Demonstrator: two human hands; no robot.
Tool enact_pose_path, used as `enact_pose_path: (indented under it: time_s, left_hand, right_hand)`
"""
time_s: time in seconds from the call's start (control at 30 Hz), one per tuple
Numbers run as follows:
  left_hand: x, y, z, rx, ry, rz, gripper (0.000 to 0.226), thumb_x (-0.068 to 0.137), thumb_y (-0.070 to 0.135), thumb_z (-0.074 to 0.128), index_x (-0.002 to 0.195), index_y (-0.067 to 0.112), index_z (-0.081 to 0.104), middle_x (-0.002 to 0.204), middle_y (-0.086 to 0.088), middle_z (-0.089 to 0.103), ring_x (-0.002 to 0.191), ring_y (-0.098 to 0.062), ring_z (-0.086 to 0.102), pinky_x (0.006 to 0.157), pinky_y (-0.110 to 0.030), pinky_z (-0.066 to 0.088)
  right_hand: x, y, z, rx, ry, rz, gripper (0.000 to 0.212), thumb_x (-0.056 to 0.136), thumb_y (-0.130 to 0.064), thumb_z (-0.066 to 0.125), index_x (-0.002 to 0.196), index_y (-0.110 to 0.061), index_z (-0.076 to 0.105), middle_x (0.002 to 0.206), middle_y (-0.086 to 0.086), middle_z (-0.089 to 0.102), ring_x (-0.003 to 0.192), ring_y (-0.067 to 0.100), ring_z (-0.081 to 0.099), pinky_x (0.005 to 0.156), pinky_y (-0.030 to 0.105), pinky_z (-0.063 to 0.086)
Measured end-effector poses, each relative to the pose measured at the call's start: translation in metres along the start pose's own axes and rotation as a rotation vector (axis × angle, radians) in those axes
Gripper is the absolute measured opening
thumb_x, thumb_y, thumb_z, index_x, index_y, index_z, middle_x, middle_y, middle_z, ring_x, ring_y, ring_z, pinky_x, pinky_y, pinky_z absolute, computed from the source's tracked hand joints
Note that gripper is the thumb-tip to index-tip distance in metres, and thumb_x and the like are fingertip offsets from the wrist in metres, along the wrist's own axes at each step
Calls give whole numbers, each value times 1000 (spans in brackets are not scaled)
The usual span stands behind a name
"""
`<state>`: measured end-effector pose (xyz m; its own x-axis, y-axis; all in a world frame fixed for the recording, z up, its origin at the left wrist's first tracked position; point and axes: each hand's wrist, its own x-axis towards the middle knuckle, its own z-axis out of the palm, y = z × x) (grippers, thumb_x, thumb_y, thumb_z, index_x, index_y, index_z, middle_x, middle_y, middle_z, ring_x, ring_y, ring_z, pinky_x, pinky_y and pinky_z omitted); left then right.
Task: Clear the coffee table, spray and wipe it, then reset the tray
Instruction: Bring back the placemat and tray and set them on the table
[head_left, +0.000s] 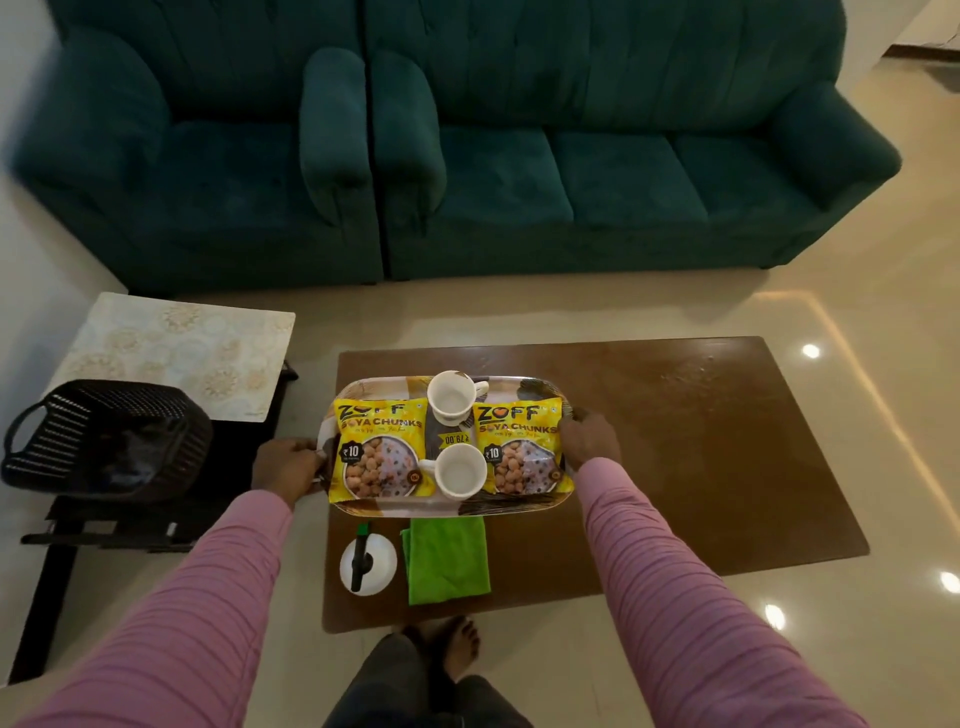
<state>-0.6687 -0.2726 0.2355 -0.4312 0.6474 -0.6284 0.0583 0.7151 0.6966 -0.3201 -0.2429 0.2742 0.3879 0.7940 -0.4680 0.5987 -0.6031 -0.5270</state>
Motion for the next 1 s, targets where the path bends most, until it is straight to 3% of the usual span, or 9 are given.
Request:
enact_pose_path:
  time_s: [0.17,0.27,0.33,0.4,0.53,0.73,0.83,1.0]
  left_hand:
    - [10,12,21,43,-35,-9,20,89,-9,58,100,7,62,96,-16,63,84,-33,62,65,-39,56]
    - [25,13,26,68,-53,-18,18,89,-7,58,98,8,63,88,-14,64,74,-30,63,52,-33,59]
    - [42,11,27,111,-58,-16,15,86,-4,63,96,4,69,87,-17,69,79,-34,69,64,-45,62]
    - [71,0,29,172,-85,-27,11,81,0,68,82,10,71,84,-19,72,79,-36,71,75,-56,59]
    - [116,-22,47,284,-61,-66,17,75,7,72,66,20,66,78,-15,73,76,-30,72,77,-51,60]
    - [170,-49,89,306,-73,-143,3,82,10,70,80,12,70,83,-17,70,75,-27,65,80,-43,57]
    - [158,-31,109,398,-29,-70,6,82,11,70,77,13,72,77,-13,69,73,-27,66,75,-37,56]
    - [183,-49,142,362,-30,-99,11,85,6,67,93,5,74,88,-16,72,83,-30,69,82,-45,58]
  right_hand:
    - [18,-2,-6,-6,-11,38,29,84,-17,47,107,-14,65,107,16,67,82,28,52,75,31,39]
    - [29,-6,-3,-8,-16,51,29,85,-17,46,106,-15,66,108,15,67,81,27,52,76,30,39]
    - [36,-6,-1,-15,-14,60,27,87,-19,45,104,-15,65,108,16,67,82,27,52,76,31,39]
    - [46,-6,2,-15,-9,82,27,88,-19,45,105,-14,65,110,16,66,81,26,50,76,30,38]
    - [74,1,15,-39,-17,110,27,87,-16,47,106,-12,64,112,19,65,85,30,53,76,30,37]
    - [136,28,51,-59,-39,137,30,88,-16,46,111,-11,64,114,21,64,91,32,56,78,32,38]
    - [168,44,72,-59,-48,127,30,90,-18,46,113,-11,64,116,22,63,101,36,58,76,32,36]
    - [221,67,105,-17,-60,115,29,91,-27,49,111,-12,65,107,19,66,86,31,55,76,33,41]
